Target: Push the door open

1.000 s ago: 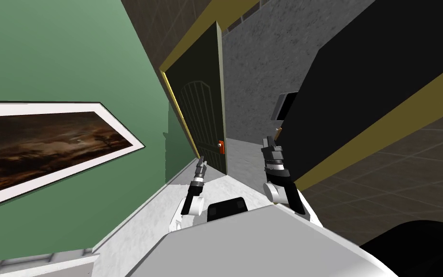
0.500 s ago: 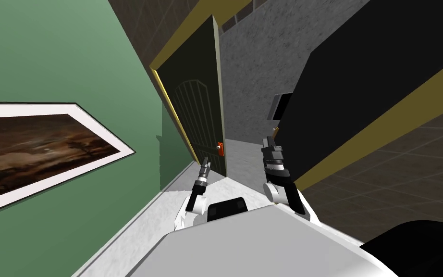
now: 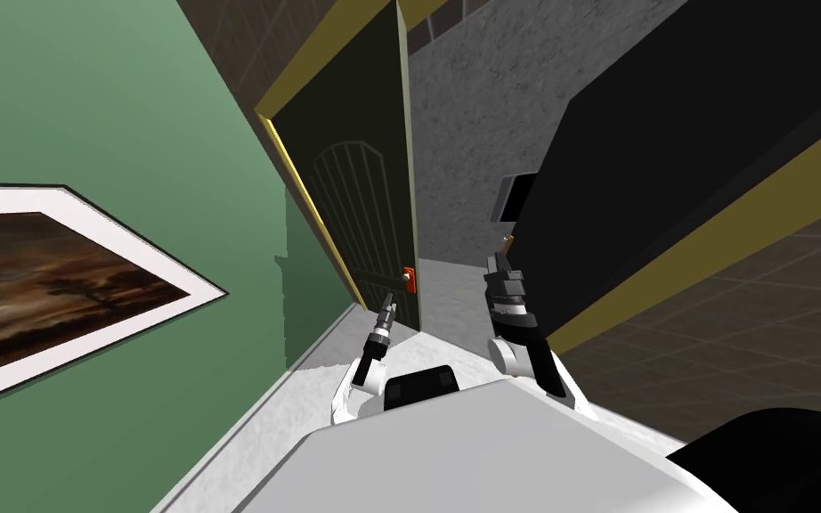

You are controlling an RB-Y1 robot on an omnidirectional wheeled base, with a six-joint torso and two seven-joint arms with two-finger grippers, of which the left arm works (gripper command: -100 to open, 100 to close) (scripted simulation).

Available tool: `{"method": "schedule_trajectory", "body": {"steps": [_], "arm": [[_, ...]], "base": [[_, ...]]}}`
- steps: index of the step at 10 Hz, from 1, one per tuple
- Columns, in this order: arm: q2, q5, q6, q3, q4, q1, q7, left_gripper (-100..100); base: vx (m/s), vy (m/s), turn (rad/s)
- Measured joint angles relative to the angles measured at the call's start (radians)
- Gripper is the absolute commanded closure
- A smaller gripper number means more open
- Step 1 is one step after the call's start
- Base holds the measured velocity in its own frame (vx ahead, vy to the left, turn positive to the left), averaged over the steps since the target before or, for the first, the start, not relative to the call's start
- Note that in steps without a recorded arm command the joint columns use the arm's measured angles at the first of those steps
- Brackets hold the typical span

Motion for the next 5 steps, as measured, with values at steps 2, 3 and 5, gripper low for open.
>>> {"method": "schedule_trajectory", "body": {"steps": [2, 3, 5], "arm": [[0.004, 0.0, 0.009, -0.021, 0.033, -0.02, 0.008, -100], [0.005, 0.0, 0.007, -0.032, 0.059, -0.031, 0.011, -100], [0.009, 0.0, 0.01, -0.054, 0.101, -0.053, 0.02, -100]], "base": [[0.109, 0.085, -0.105], [0.1, 0.098, -0.124], [0.13, 0.099, -0.128]]}}
